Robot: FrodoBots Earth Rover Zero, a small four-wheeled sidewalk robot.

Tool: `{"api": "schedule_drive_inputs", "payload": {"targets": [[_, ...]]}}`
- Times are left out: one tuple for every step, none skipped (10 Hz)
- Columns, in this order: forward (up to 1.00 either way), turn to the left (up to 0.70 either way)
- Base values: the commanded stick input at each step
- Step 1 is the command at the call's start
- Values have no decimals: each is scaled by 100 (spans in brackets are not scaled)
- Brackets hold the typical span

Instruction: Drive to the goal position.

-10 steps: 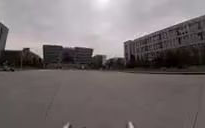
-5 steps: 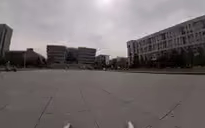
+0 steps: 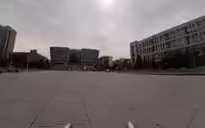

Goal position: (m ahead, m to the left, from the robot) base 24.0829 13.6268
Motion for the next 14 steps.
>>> {"api": "schedule_drive_inputs", "payload": {"targets": [[68,14],[68,14],[68,14],[68,14],[68,13],[68,13],[68,13],[68,13],[68,13],[68,13],[66,13],[66,13],[66,13],[66,13]]}}
